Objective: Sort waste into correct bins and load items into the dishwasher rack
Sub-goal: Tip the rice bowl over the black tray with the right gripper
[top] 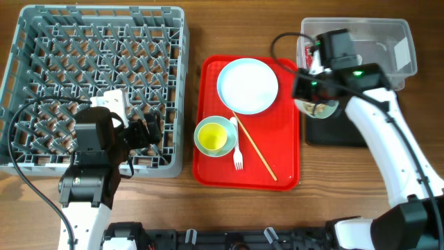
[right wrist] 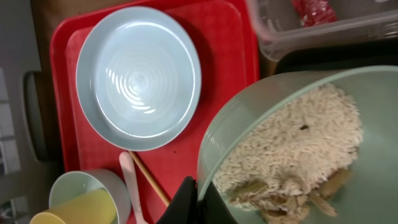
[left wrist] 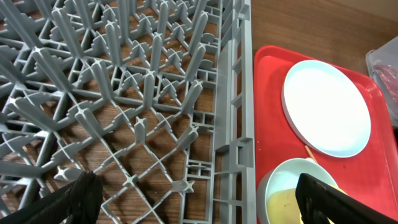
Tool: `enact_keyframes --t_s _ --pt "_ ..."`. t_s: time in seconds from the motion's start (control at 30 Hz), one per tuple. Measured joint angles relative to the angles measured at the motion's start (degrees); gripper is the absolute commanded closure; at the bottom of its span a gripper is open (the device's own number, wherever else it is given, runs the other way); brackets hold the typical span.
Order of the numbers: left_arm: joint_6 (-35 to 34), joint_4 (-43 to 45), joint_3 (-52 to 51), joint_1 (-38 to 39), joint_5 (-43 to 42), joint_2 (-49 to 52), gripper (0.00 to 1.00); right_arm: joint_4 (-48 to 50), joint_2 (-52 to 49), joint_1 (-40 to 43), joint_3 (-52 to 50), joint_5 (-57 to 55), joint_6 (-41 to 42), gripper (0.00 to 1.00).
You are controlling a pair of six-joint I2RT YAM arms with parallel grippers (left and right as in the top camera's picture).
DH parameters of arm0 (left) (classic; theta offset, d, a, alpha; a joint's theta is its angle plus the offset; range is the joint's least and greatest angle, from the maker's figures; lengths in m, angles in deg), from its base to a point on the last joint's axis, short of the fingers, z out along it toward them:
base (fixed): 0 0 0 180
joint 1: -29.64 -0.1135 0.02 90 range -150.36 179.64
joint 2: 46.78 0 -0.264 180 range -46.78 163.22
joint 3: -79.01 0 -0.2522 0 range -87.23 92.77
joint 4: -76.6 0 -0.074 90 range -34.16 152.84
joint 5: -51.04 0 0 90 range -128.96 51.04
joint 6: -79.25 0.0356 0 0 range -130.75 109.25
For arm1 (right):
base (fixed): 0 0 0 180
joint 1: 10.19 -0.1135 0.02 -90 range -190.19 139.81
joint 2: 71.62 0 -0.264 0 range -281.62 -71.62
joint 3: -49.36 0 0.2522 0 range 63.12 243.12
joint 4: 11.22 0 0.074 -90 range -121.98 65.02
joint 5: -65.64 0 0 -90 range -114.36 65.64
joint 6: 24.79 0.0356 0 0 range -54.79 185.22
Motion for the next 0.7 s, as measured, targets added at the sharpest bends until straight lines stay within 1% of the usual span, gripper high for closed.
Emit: enact_keyframes --t_s 0.23,0.47,0.63,0.7 --pt "0.0 -0.02 0.0 0.0 0.0 0.0 0.0 2.78 -1.42 18.43 -2.58 19.91 -8.48 0.96" --pt "0.0 -0.02 0.0 0.0 0.0 0.0 0.0 7.5 -7.91 28.98 -10.71 39.47 -12.66 0.96" --pt "0.0 0.0 0.0 0.0 0.0 0.0 0.0 10.93 -13.62 34.73 -13.0 54.82 -13.31 0.96" --pt "0.0 -0.04 0.0 0.0 0.0 0.0 0.0 11.69 -15.26 36.44 -13.05 59.17 -13.29 0.96"
